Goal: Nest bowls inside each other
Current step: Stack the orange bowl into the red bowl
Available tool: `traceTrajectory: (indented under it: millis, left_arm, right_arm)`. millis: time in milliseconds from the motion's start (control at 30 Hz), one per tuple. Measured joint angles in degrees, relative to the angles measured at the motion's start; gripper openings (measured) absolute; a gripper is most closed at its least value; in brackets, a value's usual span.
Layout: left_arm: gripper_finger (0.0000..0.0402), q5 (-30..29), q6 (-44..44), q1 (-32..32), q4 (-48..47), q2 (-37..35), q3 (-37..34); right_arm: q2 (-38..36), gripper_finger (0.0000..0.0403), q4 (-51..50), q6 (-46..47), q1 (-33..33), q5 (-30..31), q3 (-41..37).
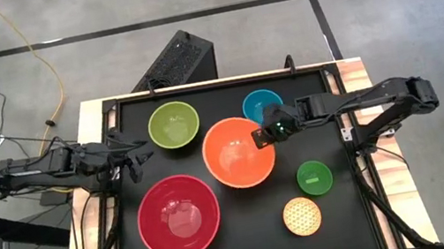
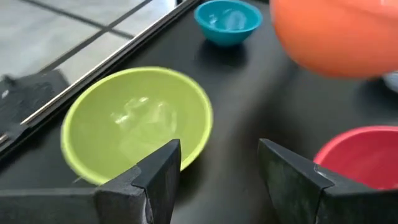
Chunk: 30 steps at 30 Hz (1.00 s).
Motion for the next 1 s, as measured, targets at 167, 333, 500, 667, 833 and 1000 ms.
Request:
traceTrajectory:
  millis: [167, 333, 500, 667, 833, 1000]
  left_arm:
    - [0.0203, 3.10, 5.22, 0.00, 5.03, 0.00, 0.00]
    - [0.0203, 6.92, 9.95, 0.00, 9.82, -1.02, 0.00]
    - [0.0203, 4.72, 12.17, 0.00, 12.29, -4.83, 0.72]
    - [0.0203, 1.55, 17.18, 0.02, 16.94, -8.70, 0.74]
    - [0.0203, -0.02, 25.31, 0.02, 22.97, -9.29, 0.74]
    - [0.0203, -0.61, 32.10, 0.02, 31.74, -8.07, 0.74]
  right_arm:
    - [2.64, 0.0016, -0.13, 4.24, 5.35, 5.25, 4.34]
    - [6.78, 0.0015, 0.63, 10.63, 11.91, 11.51, 8.54]
    - [13.21, 0.0015, 0.26, 18.81, 18.33, 15.39, 12.15]
    - [19.89, 0.0015, 0.58, 25.55, 22.29, 16.05, 16.45]
    - [27.09, 0.0015, 0.57, 26.89, 23.58, 17.54, 23.94]
    - [34.87, 0.0015, 0.21, 23.73, 22.95, 17.99, 33.92]
